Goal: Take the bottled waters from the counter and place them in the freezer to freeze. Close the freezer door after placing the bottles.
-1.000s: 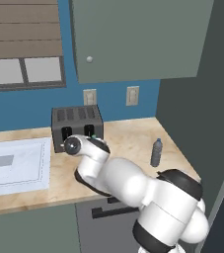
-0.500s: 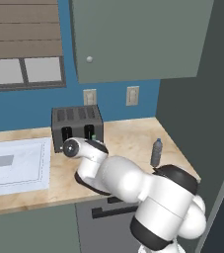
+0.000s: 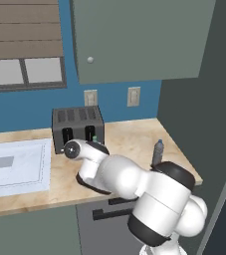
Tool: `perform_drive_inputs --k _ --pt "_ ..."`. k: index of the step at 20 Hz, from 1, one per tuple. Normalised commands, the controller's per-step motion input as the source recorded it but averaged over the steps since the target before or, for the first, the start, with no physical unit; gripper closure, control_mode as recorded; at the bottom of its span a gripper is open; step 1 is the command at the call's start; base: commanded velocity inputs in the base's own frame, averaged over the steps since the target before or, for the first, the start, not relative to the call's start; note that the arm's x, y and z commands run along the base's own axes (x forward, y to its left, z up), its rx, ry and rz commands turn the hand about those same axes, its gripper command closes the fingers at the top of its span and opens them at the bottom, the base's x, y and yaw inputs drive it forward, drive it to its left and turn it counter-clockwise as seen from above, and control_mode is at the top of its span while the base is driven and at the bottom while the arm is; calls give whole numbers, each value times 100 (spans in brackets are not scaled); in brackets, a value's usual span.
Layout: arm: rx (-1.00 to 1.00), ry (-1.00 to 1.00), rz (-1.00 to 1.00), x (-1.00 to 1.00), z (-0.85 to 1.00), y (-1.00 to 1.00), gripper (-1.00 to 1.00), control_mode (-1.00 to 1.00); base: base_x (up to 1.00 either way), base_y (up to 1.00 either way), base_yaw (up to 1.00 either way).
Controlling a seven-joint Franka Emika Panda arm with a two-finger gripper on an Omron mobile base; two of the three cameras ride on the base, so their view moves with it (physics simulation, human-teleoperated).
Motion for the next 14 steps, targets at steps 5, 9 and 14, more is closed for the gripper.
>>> perform_drive_inputs --k 5,9,14 --pt "0 0 0 9 0 -6 -100 -100 0 0 0" --pt "0 0 0 13 -5 -17 -100 -100 0 0 0" --pt "0 0 0 12 -3 -15 -100 -100 0 0 0"
